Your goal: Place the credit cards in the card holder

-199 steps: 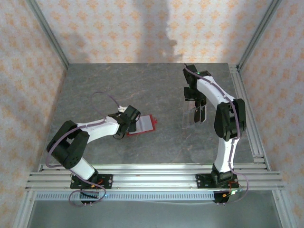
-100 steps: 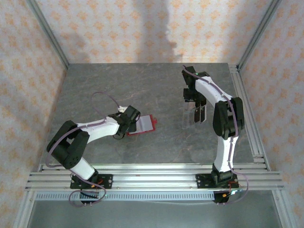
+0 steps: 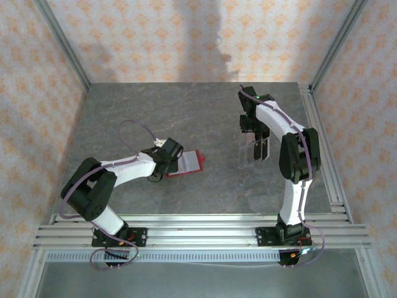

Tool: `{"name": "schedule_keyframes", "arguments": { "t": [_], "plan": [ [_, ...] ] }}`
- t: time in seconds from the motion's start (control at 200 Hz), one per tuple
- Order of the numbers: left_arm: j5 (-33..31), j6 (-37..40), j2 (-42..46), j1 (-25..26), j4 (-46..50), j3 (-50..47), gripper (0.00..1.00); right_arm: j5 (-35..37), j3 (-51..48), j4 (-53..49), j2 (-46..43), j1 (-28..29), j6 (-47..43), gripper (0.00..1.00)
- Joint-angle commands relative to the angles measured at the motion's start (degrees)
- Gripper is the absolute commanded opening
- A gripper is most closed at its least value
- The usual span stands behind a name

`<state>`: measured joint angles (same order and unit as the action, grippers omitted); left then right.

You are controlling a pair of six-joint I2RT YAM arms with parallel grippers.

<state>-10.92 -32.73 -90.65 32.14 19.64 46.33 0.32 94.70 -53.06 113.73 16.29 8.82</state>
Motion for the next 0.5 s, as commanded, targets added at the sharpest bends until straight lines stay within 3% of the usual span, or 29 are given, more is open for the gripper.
{"name": "schedule_keyframes", "arguments": {
  "t": [0.0,0.495],
  "plan": [
    [-0.29,0.25,-0.75,-0.39,-0.30,-0.73,0.73,2.58,-0.83,0.06,-1.37,-0.50,0.76,0.35],
    [-0.35,0.39,-0.49,-0.36,-0.15,-0.71,0.73,0.33,-0.89,0.85,0.95,-0.83,0.82,0.32]
  ]
}}
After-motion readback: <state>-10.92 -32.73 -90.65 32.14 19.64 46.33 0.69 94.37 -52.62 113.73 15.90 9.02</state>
